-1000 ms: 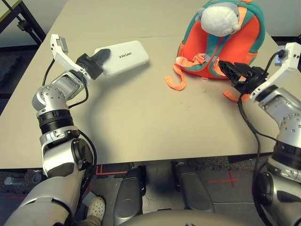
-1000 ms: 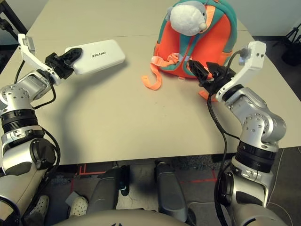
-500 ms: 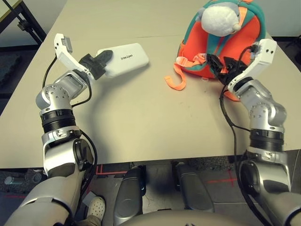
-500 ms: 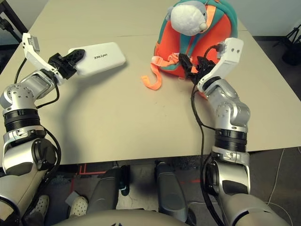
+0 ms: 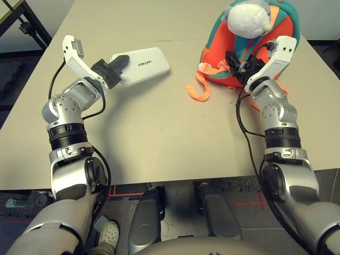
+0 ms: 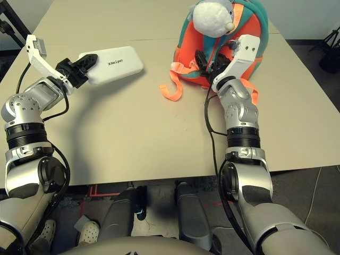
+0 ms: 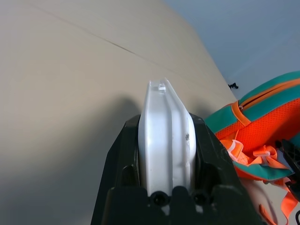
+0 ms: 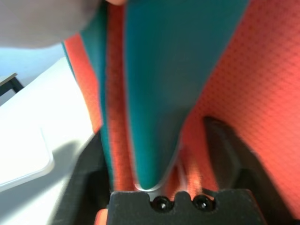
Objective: Put the pencil case into the backpack and zip it.
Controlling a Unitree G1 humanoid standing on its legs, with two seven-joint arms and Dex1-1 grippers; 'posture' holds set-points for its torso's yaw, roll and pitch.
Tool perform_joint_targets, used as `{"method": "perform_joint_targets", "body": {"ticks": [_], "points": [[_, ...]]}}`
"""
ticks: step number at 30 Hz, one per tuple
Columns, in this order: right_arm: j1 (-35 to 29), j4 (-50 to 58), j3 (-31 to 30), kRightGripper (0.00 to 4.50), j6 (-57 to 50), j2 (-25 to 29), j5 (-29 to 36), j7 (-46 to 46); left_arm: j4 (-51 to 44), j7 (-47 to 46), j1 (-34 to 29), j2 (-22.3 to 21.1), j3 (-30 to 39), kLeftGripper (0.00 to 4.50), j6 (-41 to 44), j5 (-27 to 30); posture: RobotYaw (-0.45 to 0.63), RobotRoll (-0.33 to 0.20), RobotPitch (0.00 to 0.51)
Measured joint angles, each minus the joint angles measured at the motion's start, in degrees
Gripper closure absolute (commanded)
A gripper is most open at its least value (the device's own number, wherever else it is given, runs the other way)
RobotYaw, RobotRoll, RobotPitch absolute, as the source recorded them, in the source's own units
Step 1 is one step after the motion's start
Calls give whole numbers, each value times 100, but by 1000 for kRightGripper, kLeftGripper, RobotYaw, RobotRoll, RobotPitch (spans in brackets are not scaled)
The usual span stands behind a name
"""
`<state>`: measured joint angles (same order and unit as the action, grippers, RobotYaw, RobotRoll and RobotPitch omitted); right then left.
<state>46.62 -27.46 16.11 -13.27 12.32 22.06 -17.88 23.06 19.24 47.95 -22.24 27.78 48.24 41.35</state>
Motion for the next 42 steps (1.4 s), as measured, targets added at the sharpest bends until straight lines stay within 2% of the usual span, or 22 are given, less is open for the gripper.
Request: {"method": "perform_joint_targets", "body": {"ticks": [2,4,6,11,14,17,24,27,33,42], "points": [[-72,196,-39,2979,-118,9,39,-120,0,-16,-17,23,-17,3234,0,0,-152,0,189],[-247,552,-109,3622,-317,61,113,-259,-2,-27,-21,42,-21,3234,0,0,-154,0,189],[-568,1180,-201,3914,-707,174,260,-444,-3,-42,-25,51,-23,3234,0,0,-157,0,190],[-1300,2661,-232,3914,-1846,435,784,-560,0,-53,-27,82,-50,3234,-7,-4,-160,0,192],[-1918,3903,-231,3914,-2804,609,1347,-518,8,-50,-29,84,-81,3234,-31,-6,-168,0,195],[-2268,4725,-181,3914,-3521,769,1898,-422,19,-44,-27,103,-126,3234,-41,-6,-168,0,195],[-2598,5598,220,3914,-4596,1323,3129,-213,196,-43,9,103,-80,3234,-74,4,-199,0,191],[-2819,5755,312,3914,-4747,1504,3460,-198,306,-39,42,102,-79,3234,-102,1,-202,0,188],[-3106,5844,230,3914,-4592,1580,3540,-152,392,54,118,102,-140,3234,-204,-4,-198,0,184],[-3162,5647,-331,3915,-3923,1631,2838,-241,450,377,142,-38,-287,3235,-278,-48,-186,0,178]]}}
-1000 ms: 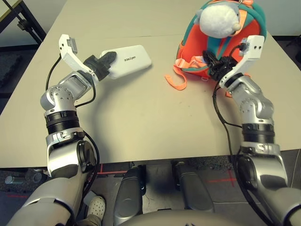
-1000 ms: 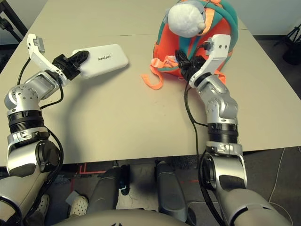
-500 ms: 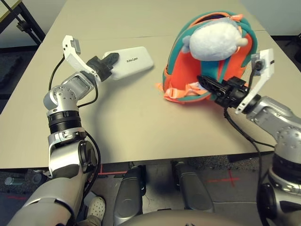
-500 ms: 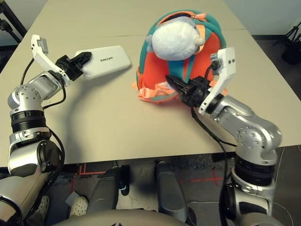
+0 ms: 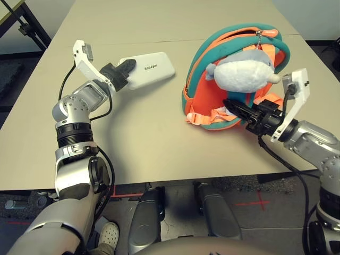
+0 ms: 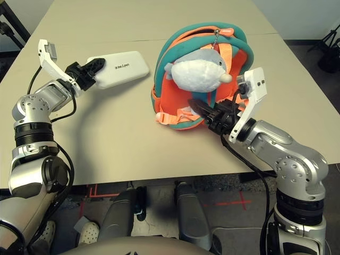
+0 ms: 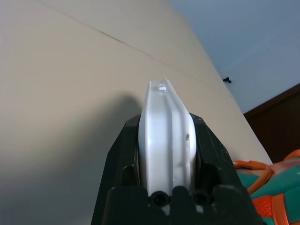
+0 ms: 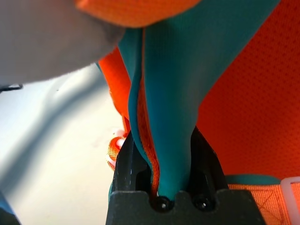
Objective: Put the pencil case into the backpack and zip it.
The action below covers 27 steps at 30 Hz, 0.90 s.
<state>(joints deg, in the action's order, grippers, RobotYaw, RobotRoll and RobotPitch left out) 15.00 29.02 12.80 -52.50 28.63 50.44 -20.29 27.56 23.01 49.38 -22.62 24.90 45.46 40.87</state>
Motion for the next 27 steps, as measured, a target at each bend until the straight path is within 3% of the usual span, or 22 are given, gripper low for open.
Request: {"method": "perform_joint_targets", "body": {"ticks": [15,27], "points": [[-68,-497,-332,3915,510,126,-598,-416,-1139,2399,909,-1397,-754,3235,710,382,-174,0,182],[-49,-700,-483,3915,688,115,-814,-545,-1392,3353,1293,-1645,-807,3235,932,753,-181,0,178]]}}
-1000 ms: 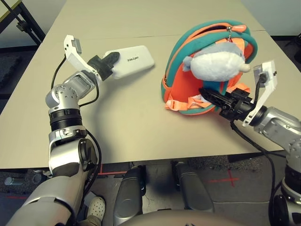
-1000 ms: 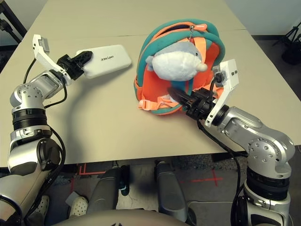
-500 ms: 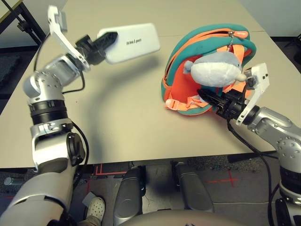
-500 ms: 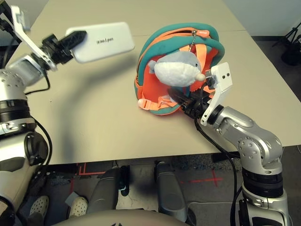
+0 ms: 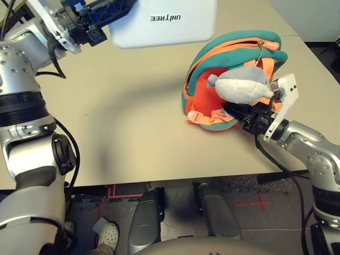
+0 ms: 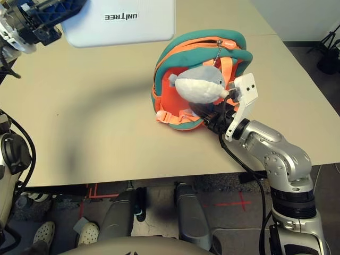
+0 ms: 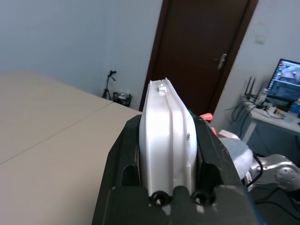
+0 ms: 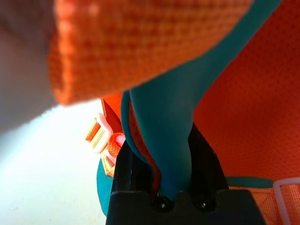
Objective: Put the pencil case into the backpack and zip it.
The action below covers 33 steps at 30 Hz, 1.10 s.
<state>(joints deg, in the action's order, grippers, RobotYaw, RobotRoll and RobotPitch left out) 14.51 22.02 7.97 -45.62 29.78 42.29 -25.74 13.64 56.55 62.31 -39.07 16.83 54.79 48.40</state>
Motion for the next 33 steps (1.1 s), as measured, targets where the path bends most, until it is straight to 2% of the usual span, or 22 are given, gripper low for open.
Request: {"method": "perform_joint_targets", "body": {"ticks": [20,27,33], "points": [[29,-204,-67,3915,50,-64,-165,-64,80,749,-45,-183,-583,3235,-47,-199,-184,0,178],[32,-255,-89,3915,41,-114,-271,-64,197,1390,-38,-392,-1082,3235,-565,-653,-181,0,179],[67,-389,-109,3917,42,-147,-349,-82,339,1666,32,-339,-1566,3238,-1332,-1238,-179,0,181]]}}
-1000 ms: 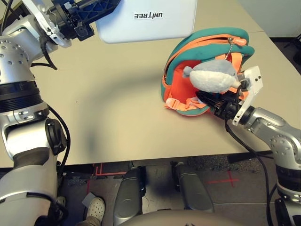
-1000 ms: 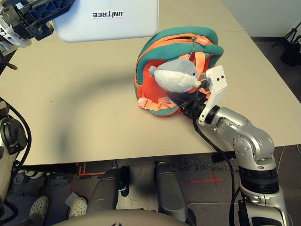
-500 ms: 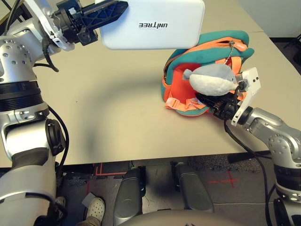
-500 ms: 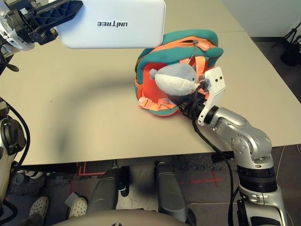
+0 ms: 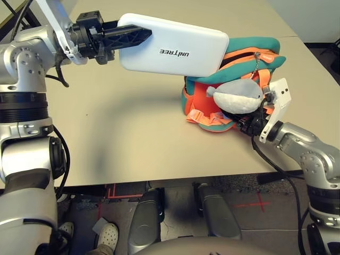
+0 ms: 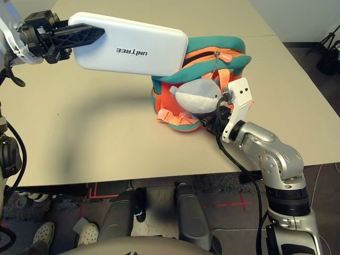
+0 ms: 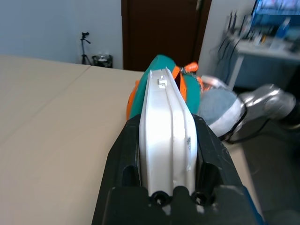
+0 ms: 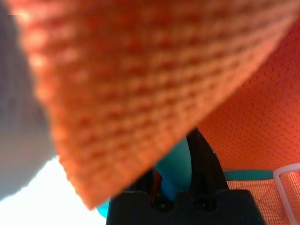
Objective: Put the pencil case into the backpack and zip it.
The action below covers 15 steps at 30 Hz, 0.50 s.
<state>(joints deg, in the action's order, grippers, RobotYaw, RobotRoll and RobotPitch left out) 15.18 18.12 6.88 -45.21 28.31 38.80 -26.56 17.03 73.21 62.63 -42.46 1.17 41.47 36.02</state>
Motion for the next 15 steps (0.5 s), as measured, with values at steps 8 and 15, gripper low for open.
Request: {"method": "perform_joint_targets", "body": {"ticks": [8,15], "points": [[153,-60,-21,3917,2,-13,-125,-54,642,-50,289,534,-598,3241,-1580,-1201,-186,0,178],[237,-60,-8,3918,21,-17,-127,-156,1108,39,403,1052,-1167,3242,-2089,-1926,-189,0,170]]}}
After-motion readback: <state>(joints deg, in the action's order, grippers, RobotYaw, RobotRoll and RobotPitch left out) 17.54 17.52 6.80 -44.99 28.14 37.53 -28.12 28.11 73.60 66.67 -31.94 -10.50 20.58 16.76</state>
